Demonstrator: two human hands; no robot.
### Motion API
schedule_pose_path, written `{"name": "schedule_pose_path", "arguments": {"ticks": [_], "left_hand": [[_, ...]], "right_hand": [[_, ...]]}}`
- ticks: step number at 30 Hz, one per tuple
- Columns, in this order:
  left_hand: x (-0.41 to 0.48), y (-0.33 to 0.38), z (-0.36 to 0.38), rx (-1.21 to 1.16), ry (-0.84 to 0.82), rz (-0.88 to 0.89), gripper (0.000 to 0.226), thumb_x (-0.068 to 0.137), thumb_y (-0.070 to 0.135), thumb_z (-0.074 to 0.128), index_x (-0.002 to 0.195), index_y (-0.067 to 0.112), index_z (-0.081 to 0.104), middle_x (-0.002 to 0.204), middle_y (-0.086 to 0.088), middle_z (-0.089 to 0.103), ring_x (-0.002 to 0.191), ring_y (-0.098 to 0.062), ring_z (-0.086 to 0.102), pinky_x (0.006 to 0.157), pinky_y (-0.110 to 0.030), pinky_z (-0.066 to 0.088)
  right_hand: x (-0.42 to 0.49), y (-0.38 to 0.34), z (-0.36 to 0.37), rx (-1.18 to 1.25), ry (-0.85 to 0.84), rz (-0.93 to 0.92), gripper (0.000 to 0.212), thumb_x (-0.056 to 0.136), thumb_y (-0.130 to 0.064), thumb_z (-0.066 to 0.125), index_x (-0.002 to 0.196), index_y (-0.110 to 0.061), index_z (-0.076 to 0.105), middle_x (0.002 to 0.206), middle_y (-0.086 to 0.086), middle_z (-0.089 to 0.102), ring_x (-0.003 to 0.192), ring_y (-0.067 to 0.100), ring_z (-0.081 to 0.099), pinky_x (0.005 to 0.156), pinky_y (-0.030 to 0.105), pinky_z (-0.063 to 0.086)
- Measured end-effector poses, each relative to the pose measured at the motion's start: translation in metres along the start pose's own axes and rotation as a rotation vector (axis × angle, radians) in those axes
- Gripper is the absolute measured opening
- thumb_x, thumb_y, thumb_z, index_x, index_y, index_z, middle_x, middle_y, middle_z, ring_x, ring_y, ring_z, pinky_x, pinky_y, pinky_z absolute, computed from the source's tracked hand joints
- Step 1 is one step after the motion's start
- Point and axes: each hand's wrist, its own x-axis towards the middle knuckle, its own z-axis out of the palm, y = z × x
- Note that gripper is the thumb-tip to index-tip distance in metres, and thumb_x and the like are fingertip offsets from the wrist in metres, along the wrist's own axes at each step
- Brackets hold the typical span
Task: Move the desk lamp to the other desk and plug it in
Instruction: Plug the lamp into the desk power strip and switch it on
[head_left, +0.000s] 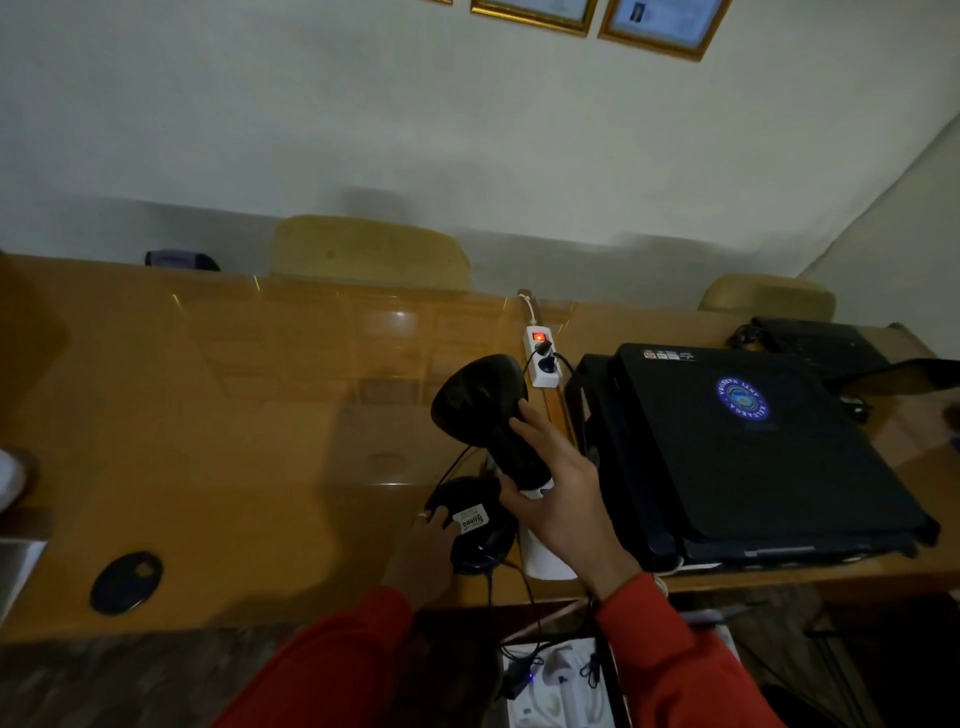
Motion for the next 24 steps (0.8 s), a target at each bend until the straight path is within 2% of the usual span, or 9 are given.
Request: {"name": "schedule_pose_path", "arguments": {"ticks": [5,10,12,14,16,17,18,24], "left_hand": [[0.011,-0.003,0.003,-0.027,0.064,-0.033,0.046,0.095,0.021,0.038,0.140,0.021,0.031,0.150,-0.007,0.031,0.129,-0.031,0.037,0.104,-0.039,0.040],[0.021,-0.005,0.006,-0.024,0.061,-0.038,0.053,0.096,0.027,0.037,0.146,0.023,0.021,0.153,-0.006,0.026,0.130,-0.033,0.035,0.104,-0.041,0.041],[0.025,-0.008,0.008,-0.003,0.050,-0.020,0.054,0.097,0.028,0.035,0.148,0.022,0.018,0.154,-0.009,0.024,0.131,-0.034,0.034,0.106,-0.041,0.039],[0.029,-0.009,0.008,0.013,0.036,-0.017,0.055,0.097,0.029,0.034,0.149,0.023,0.015,0.154,-0.010,0.023,0.132,-0.035,0.032,0.107,-0.042,0.037],[0.033,-0.011,0.007,0.017,0.022,-0.023,0.057,0.096,0.029,0.037,0.148,0.024,0.016,0.155,-0.009,0.022,0.135,-0.034,0.029,0.108,-0.043,0.036],[0.034,-0.011,0.007,0.019,0.014,-0.022,0.057,0.096,0.029,0.037,0.148,0.024,0.015,0.155,-0.009,0.022,0.135,-0.034,0.028,0.109,-0.043,0.035],[0.035,-0.012,0.007,0.025,0.007,-0.016,0.057,0.096,0.030,0.036,0.148,0.024,0.015,0.155,-0.009,0.021,0.136,-0.034,0.028,0.109,-0.043,0.034],[0.034,-0.018,0.013,0.063,-0.006,0.009,0.058,0.098,0.032,0.033,0.149,0.023,0.009,0.155,-0.011,0.020,0.134,-0.037,0.029,0.109,-0.045,0.032]], "right_hand": [[-0.001,-0.001,-0.001,0.057,-0.013,-0.007,0.071,0.080,-0.012,0.071,0.140,-0.024,0.036,0.148,-0.001,0.040,0.135,0.005,0.040,0.107,0.021,0.039],[-0.016,0.015,0.016,0.224,0.049,0.240,0.080,0.075,-0.037,0.073,0.142,-0.037,0.029,0.132,-0.044,0.036,0.126,-0.015,0.038,0.097,0.000,0.034],[-0.029,0.035,0.031,0.287,0.029,0.375,0.071,0.075,-0.029,0.076,0.135,-0.035,0.039,0.125,-0.038,0.048,0.118,-0.016,0.046,0.089,-0.001,0.040],[-0.042,0.054,0.049,0.287,-0.076,0.519,0.056,0.076,-0.019,0.076,0.122,-0.036,0.049,0.116,-0.022,0.060,0.111,-0.008,0.056,0.082,0.003,0.047],[-0.055,0.071,0.067,0.286,-0.200,0.633,0.050,0.077,-0.013,0.075,0.122,-0.023,0.053,0.120,-0.002,0.063,0.116,0.011,0.059,0.093,0.023,0.053],[-0.060,0.076,0.075,0.280,-0.237,0.659,0.051,0.077,-0.011,0.073,0.124,-0.018,0.054,0.123,0.003,0.063,0.117,0.016,0.059,0.098,0.034,0.052],[-0.064,0.079,0.082,0.263,-0.260,0.665,0.050,0.078,-0.010,0.072,0.124,-0.016,0.054,0.124,0.005,0.063,0.117,0.018,0.059,0.101,0.039,0.050],[-0.069,0.082,0.107,0.106,-0.188,0.681,0.042,0.081,-0.006,0.065,0.121,-0.014,0.057,0.121,0.008,0.060,0.116,0.022,0.056,0.105,0.037,0.046]]}}
